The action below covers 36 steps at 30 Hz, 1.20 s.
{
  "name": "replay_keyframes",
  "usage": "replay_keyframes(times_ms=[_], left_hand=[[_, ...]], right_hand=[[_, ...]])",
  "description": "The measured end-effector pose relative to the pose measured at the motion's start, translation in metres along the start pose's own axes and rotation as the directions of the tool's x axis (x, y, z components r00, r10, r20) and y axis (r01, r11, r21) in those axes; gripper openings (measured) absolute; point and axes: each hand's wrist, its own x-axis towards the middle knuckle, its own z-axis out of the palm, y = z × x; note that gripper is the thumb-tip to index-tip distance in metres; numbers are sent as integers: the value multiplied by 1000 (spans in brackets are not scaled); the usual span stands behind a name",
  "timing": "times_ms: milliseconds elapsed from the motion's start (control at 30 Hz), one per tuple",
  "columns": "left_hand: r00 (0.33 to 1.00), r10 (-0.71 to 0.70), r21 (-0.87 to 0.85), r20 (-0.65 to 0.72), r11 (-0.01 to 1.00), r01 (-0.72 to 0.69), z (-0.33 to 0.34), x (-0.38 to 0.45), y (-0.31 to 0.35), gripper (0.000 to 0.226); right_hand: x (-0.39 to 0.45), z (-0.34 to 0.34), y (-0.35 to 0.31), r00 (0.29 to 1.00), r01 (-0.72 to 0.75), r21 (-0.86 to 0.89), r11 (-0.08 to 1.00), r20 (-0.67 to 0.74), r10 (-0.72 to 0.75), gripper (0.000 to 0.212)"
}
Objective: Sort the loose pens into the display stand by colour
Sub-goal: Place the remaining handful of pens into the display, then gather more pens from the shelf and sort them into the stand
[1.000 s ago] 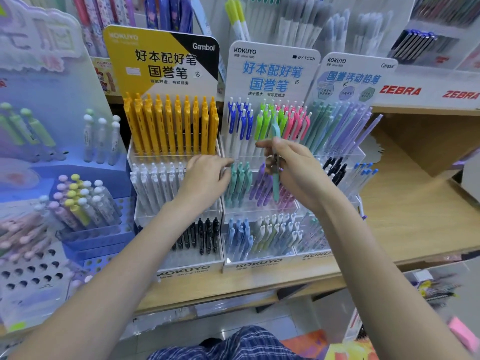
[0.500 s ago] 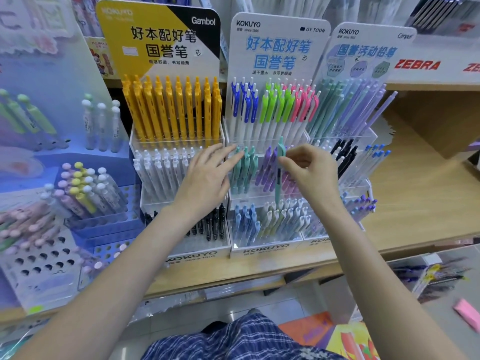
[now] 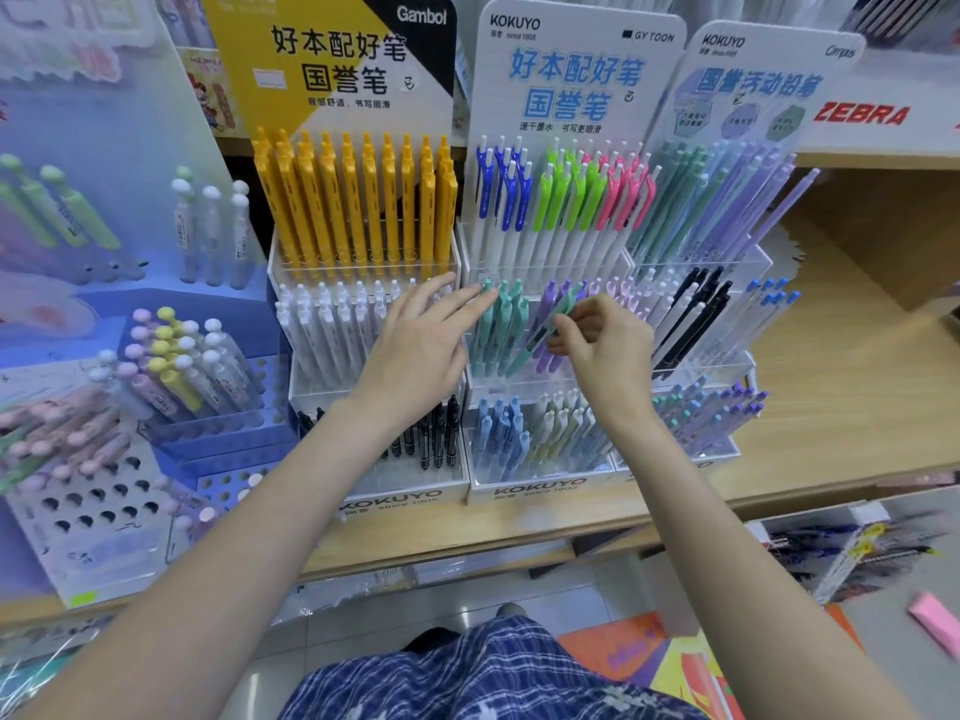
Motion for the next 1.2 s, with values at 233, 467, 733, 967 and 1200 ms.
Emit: replay_keyframes(times_ms=[233,467,733,967,1200], left_hand=[[1000,-3,11,-2,1000,3,1,-1,0,54],[994,-44,-19,-102,999,42,5,0,11,47],[970,119,-127,-210,981,-148,53,19,109,39],[983,167,-182,-77,967,-178,138,81,216,39],[989,53,-38,139,998,-49,205,147,304,32]], right_hand=[[-15,31,2,996,68,-252,965,75,-51,18],[-14,17,9,983,50,-265,963,182,-1,26],[-17,-123,130,947,-322,-145,935,-40,320,16],[44,-206,280,873,-479,-86,873,51,484,20],[162,-204,387,772,-202,-381,903,506,386,53]])
